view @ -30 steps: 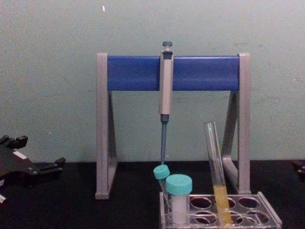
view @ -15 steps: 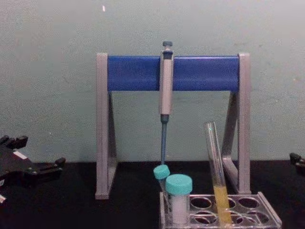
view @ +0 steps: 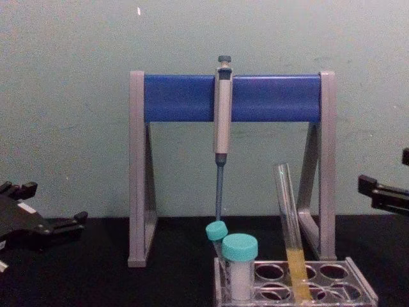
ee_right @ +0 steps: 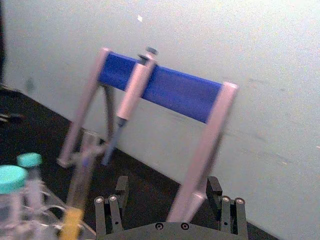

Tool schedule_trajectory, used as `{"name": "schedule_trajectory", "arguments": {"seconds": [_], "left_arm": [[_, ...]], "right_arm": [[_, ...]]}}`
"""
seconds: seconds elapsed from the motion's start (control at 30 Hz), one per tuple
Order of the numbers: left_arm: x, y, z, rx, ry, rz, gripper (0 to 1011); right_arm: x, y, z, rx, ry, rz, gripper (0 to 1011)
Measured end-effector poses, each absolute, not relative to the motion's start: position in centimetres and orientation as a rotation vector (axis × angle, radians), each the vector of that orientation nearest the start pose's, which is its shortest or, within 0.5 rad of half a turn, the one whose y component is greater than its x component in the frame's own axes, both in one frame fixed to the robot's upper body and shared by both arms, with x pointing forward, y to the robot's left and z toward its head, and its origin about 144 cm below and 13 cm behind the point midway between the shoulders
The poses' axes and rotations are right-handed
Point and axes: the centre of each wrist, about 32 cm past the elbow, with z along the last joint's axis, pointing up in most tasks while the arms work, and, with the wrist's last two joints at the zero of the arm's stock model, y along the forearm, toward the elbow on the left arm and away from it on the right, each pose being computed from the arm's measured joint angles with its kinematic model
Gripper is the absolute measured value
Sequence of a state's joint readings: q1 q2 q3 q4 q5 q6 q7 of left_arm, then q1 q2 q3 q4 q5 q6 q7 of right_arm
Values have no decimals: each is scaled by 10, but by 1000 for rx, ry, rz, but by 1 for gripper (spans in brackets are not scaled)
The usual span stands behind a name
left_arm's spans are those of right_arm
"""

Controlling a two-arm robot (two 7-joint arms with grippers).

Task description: Pick up the test tube from the test tube rack, shake it, then place it back into the test tube rack.

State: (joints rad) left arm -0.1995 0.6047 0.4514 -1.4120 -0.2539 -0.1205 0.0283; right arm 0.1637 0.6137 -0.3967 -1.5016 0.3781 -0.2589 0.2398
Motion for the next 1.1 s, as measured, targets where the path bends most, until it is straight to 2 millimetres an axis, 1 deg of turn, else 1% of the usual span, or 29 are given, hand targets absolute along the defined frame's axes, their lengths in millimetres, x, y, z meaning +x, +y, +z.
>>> {"name": "schedule_trajectory", "arguments": {"seconds": [0.33, 0.57, 0.87, 1.1], "left_arm": [[489, 310, 1140, 304, -285, 1248, 1001], [489, 310, 1140, 304, -285, 1248, 1001], [489, 310, 1140, 304, -285, 1248, 1001], [489, 310, 1140, 304, -285, 1248, 1001]], "right_arm": [[484, -298, 1169, -20, -233, -829, 1000], [491, -287, 1168, -23, -158, -729, 1000], [508, -279, 1174, -35, -31, -713, 1000], [519, -273, 1182, -58, 10, -707, 1000]]}}
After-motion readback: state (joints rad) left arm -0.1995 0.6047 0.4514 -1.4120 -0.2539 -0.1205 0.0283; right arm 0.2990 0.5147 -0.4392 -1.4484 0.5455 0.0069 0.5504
